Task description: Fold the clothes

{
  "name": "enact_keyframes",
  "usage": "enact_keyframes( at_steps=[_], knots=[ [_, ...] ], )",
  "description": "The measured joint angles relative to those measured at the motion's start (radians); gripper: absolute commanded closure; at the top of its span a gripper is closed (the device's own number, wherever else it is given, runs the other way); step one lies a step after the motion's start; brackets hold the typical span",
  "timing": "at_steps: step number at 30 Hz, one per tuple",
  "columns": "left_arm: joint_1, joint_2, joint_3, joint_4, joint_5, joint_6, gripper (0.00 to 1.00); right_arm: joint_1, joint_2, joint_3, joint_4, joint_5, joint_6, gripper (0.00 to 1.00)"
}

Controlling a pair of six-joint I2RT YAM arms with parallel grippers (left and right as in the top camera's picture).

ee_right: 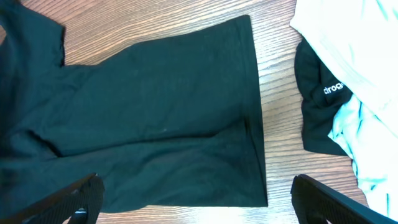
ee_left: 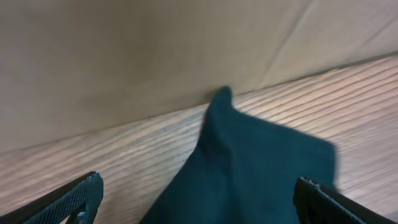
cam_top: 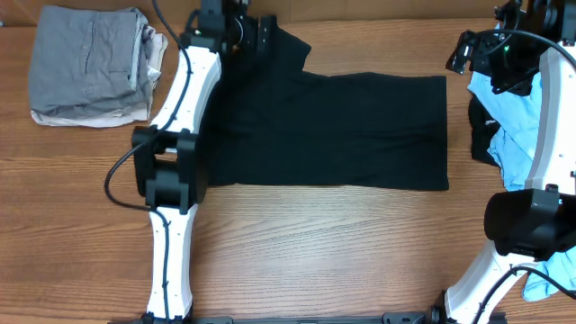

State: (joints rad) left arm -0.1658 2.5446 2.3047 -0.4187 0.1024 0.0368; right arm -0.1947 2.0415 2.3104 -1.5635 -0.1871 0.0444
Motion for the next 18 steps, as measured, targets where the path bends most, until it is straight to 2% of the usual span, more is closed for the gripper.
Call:
enact_keyframes(
  at_steps=[7,18],
  knots=[
    [0.0,0.104,0.009,0.079,-0.001,0.0,0.0,0.0,0.0,0.0,0.002,0.002,0.0,0.0],
    [-0.002,0.174,0.022,0.193,-0.014,0.013,0.02,0.0,0.0,0.0,0.009,0.003,0.0,0.0]
  ],
)
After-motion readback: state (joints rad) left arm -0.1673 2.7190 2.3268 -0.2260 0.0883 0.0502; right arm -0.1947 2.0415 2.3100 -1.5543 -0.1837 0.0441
